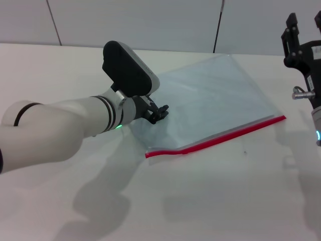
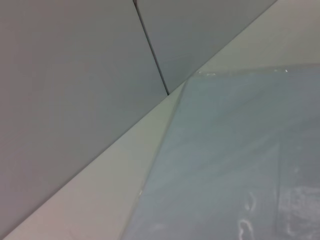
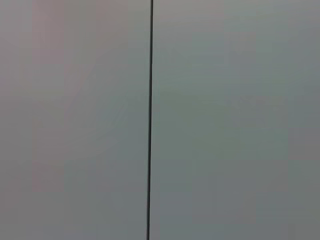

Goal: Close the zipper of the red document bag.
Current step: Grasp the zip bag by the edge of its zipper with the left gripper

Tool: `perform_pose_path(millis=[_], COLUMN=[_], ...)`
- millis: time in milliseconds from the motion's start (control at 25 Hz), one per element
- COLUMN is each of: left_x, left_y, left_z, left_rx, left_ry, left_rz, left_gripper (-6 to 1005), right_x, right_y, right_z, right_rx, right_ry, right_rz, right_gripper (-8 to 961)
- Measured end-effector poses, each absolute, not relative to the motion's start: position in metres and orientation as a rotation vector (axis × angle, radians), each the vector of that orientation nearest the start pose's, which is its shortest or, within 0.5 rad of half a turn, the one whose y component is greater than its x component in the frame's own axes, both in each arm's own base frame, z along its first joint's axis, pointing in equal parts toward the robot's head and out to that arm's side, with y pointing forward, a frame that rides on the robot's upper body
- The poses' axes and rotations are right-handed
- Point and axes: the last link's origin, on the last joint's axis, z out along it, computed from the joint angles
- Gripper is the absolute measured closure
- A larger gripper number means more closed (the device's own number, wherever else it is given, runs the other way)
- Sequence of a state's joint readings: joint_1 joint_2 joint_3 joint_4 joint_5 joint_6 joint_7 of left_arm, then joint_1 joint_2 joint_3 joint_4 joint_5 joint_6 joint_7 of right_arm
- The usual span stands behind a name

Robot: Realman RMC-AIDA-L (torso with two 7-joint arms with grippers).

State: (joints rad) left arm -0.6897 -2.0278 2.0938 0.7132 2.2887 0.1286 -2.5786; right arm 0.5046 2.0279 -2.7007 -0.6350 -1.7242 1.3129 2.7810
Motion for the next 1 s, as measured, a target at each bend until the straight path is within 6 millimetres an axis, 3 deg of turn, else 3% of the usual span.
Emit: perform_pose_path(millis=[640,1000], left_x=[-0.187,-0.177], left_y=[0.4,0.396], left_z=[-0.115,-0.096], left_rx=[-2.456,-2.435], left_ry=[-0.242,-0.19], left_rz=[0.143,0.105], left_gripper=[382,380], right_x=[0.221,0.222], right_y=[0.343,0.344], right_z=[-0.034,-0.035], right_rx=[-1.507,-1.51], right_ry=[0.321,0.324], right_rz=[0.85,0.847], right_gripper=[410,411])
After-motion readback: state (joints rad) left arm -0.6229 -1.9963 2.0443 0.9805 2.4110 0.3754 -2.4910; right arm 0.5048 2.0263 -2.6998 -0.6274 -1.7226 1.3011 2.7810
